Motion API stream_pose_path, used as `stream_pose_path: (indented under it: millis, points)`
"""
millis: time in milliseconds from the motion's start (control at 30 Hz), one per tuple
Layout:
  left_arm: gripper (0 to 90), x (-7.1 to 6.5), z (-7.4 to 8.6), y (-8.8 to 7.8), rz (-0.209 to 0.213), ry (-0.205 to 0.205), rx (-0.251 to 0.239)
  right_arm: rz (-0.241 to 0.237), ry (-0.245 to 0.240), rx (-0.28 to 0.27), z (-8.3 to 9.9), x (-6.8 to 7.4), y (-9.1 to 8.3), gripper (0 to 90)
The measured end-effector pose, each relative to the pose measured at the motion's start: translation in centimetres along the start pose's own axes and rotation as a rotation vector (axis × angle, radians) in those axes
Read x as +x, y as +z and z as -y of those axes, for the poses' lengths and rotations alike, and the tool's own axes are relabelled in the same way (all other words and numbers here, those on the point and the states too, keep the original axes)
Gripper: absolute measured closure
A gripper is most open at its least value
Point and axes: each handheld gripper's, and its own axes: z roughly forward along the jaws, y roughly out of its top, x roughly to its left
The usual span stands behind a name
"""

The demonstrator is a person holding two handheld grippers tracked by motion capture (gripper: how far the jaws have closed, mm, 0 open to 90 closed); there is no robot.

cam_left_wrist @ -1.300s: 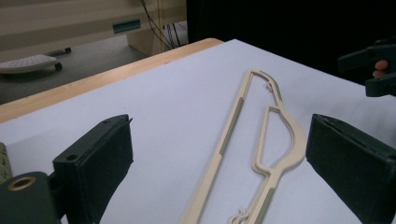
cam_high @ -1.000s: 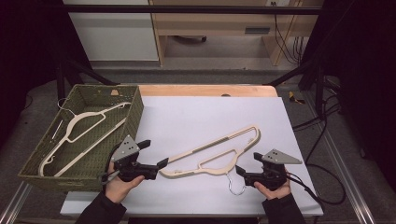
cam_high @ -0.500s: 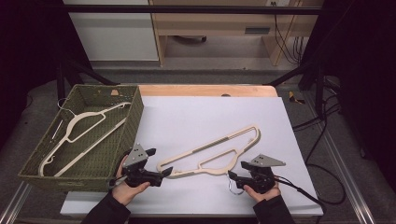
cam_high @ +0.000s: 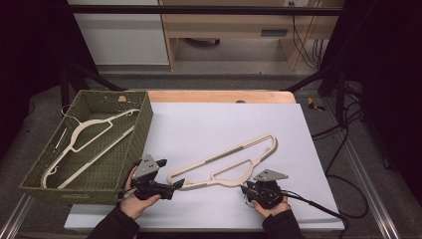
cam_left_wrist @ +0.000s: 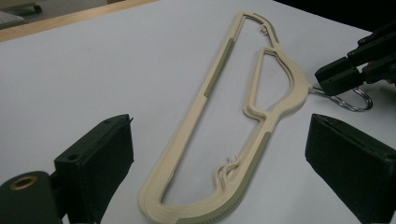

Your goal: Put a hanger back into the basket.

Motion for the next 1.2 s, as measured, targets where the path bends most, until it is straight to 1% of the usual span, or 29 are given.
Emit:
stream_pose_path:
  millis: [133,200,367,433,467,500,533,600,633,700,733,800,833,867,900,933,1000,1033,1067,1133,1200]
  points:
    - [7.7,-0.1,0.1,0.2,0.002,0.001,0.007,0.001,0.016,0.012,0.1,0.1,0.2,77.8]
    - [7.8,-0.1,0.1,0.2,0.003,0.0,0.008,-0.002,0.011,0.019,0.1,0.1,0.3,79.6]
    - [8.1,-0.2,0.2,0.4,0.007,0.001,0.011,0.004,0.022,0.015,0.2,0.1,0.4,84.3]
    - [8.3,-0.3,0.1,0.5,0.008,0.001,0.011,-0.007,0.033,0.013,0.2,0.2,0.4,87.0]
    - [8.5,-0.3,0.1,0.5,0.01,0.003,0.012,0.002,0.04,0.013,0.2,0.2,0.5,87.3]
    - [8.5,-0.3,0.1,0.6,0.01,0.005,0.011,-0.004,0.042,0.016,0.2,0.1,0.4,87.8]
    - [8.7,-0.4,0.1,0.6,0.01,0.006,0.011,-0.005,0.058,0.016,0.1,0.1,0.5,88.1]
    - [8.7,-0.5,0.0,0.8,0.012,0.011,0.017,-0.006,0.065,0.015,0.1,0.1,0.4,88.4]
    - [8.8,-0.6,0.0,0.9,0.013,0.014,0.018,-0.006,0.061,0.009,0.0,0.0,0.3,88.6]
    - [8.8,-0.8,-0.1,1.1,0.017,0.02,0.021,-0.001,0.077,-0.007,-0.1,0.0,0.0,88.8]
    - [9.0,-0.9,-0.2,1.2,0.02,0.021,0.02,0.002,0.073,-0.013,-0.2,-0.1,-0.1,88.9]
    - [9.1,-1.2,-0.5,1.5,0.027,0.036,0.032,0.002,0.083,-0.014,-0.4,-0.2,-0.3,89.0]
    - [9.1,-1.4,-0.6,1.7,0.031,0.038,0.03,-0.004,0.087,-0.015,-0.5,-0.2,-0.4,89.0]
    - [9.3,-1.6,-0.8,1.9,0.035,0.047,0.033,-0.002,0.077,-0.016,-0.6,-0.4,-0.5,89.0]
    - [9.5,-1.8,-1.0,2.1,0.041,0.056,0.035,0.001,0.083,-0.016,-0.7,-0.3,-0.5,89.0]
    - [9.5,-2.1,-1.2,2.4,0.045,0.067,0.038,-0.002,0.075,-0.018,-0.8,-0.4,-0.7,89.0]
    - [9.6,-2.8,-1.6,3.0,0.056,0.099,0.054,0.002,0.074,-0.028,-1.1,-0.3,-0.8,89.0]
    - [9.6,-3.0,-1.7,3.2,0.056,0.11,0.06,0.011,0.059,-0.027,-1.2,-0.4,-0.9,89.0]
    - [9.6,-3.2,-1.9,3.5,0.057,0.119,0.065,0.007,0.069,-0.023,-1.3,-0.3,-1.0,89.0]
    - [10.0,-3.7,-2.4,4.2,0.071,0.127,0.073,0.009,0.06,-0.025,-1.4,-0.4,-1.1,89.0]
    - [10.2,-4.0,-2.9,4.8,0.075,0.142,0.087,0.013,0.058,-0.02,-1.6,-0.4,-1.2,89.0]
